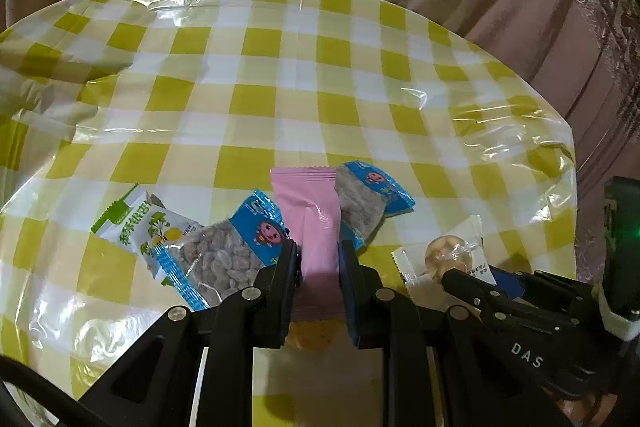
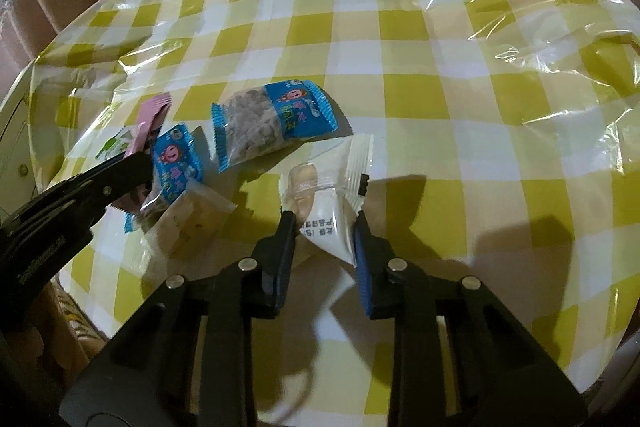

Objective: Organize snacks
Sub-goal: 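Grasp another pink packet with left gripper while right gripper grasps white round-cookie packet, then carry pink packet with left gripper while right gripper carries white packet over the box, then release pink packet into box with left gripper while right gripper releases white packet, then move both open grippers back over the remaining snacks on the table, then grasp green-and-white packet with left gripper while right gripper grasps blue-labelled bean bag, then lift green-and-white packet with left gripper while right gripper carries bean bag toward box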

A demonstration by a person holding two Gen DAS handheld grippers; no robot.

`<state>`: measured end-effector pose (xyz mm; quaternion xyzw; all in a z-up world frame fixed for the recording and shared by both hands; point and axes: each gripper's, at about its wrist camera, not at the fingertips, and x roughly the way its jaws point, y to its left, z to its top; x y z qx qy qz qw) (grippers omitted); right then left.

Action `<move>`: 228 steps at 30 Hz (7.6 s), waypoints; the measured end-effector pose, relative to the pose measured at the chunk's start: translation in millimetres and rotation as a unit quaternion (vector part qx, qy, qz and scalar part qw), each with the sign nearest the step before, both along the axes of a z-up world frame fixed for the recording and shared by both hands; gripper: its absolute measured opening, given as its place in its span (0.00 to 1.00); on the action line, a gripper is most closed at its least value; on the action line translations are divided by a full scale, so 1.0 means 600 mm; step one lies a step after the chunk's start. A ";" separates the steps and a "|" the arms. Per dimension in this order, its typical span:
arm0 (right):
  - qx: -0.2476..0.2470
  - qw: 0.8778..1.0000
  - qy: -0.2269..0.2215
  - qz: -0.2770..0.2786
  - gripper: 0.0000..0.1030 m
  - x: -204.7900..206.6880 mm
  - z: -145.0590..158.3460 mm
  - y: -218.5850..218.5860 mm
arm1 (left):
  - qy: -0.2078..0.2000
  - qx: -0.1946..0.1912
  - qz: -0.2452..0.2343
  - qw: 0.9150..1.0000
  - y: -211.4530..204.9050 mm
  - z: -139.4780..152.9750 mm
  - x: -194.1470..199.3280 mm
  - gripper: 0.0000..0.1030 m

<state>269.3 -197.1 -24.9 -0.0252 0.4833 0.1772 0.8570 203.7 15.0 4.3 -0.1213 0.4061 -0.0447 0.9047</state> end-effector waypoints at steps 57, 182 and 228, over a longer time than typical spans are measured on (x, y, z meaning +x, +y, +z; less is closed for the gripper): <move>-0.070 0.968 -0.026 -0.238 0.29 -0.222 0.079 -0.476 | 0.021 -0.064 -0.262 0.963 -0.398 0.062 -0.179 0.21; 0.116 0.983 0.136 -0.049 0.86 0.149 -0.005 0.085 | 0.088 -0.154 0.244 0.954 0.207 -0.067 0.012 0.54; 0.034 0.997 0.057 -0.031 0.60 0.171 -0.022 0.138 | 0.093 0.017 0.230 0.969 0.185 -0.063 0.049 0.33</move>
